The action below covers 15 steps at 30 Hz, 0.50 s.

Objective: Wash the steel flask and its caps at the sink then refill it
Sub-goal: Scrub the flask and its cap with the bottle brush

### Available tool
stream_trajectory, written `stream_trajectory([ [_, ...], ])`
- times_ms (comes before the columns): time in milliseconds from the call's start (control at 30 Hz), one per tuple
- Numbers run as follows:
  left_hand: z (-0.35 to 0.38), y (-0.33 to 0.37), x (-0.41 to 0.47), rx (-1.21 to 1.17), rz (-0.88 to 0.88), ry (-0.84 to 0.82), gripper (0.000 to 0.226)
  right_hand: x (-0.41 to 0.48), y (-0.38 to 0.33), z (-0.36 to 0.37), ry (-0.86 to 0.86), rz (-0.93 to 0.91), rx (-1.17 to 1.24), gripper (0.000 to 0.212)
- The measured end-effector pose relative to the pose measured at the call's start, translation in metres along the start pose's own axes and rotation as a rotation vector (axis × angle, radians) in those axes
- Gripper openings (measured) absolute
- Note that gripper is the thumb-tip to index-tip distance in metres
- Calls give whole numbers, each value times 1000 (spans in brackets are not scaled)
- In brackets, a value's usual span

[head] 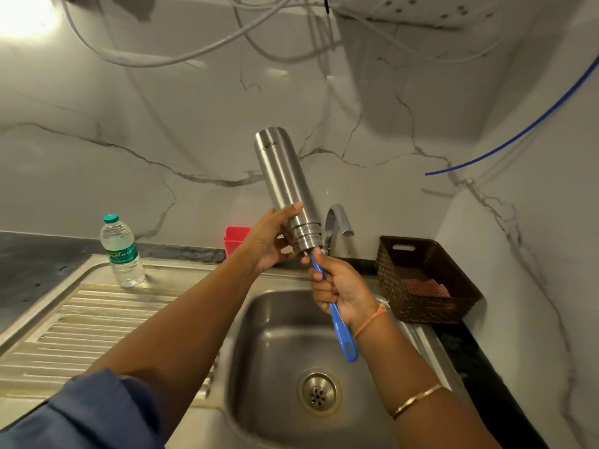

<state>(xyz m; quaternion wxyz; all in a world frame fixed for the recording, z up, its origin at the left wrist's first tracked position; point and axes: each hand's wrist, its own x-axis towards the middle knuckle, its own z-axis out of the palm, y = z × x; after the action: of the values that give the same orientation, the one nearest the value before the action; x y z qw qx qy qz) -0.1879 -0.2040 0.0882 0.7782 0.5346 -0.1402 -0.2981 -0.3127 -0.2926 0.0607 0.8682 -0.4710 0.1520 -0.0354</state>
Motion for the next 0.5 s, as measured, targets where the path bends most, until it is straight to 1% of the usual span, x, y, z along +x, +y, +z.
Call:
stream_trajectory([
  [33, 1, -2, -1, 5, -12, -18, 61, 1, -2, 2, 5, -7, 24, 27],
  [67, 3, -2, -2, 10, -9, -26, 61, 2, -3, 5, 22, -30, 18, 26],
  [100, 3, -1, -2, 19, 16, -21, 52, 2, -4, 7, 53, -66, -31, 26],
  [133, 3, 1, -1, 32, 41, -6, 43, 1, -3, 8, 91, -111, -124, 26],
  [167, 2, 4, 0, 47, 69, 11, 39, 0, -2, 9, 143, -160, -252, 25],
  [233, 1, 9, 2, 70, 120, 54, 44, -5, 7, 12, 294, -275, -614, 25],
  [267, 1, 11, 3, 81, 146, 79, 47, -5, 14, 12, 395, -368, -864, 25],
  [300, 3, 12, 3, 91, 169, 96, 47, -2, 22, 9, 525, -501, -1155, 25],
  [333, 5, 13, 3, 93, 181, 108, 45, 0, 29, 5, 670, -645, -1388, 26],
  [367, 7, 13, 2, 88, 185, 115, 43, 3, 35, -1, 768, -791, -1508, 28],
  [400, 8, 13, 2, 77, 187, 121, 40, 5, 38, -4, 805, -881, -1532, 30],
  [433, 8, 14, 2, 61, 182, 125, 36, 5, 36, -6, 759, -900, -1457, 31],
  [467, 8, 16, 1, 34, 170, 129, 34, 6, 32, -7, 649, -829, -1264, 29],
  [500, 7, 18, 1, -3, 149, 129, 34, 6, 26, -8, 492, -684, -986, 27],
])
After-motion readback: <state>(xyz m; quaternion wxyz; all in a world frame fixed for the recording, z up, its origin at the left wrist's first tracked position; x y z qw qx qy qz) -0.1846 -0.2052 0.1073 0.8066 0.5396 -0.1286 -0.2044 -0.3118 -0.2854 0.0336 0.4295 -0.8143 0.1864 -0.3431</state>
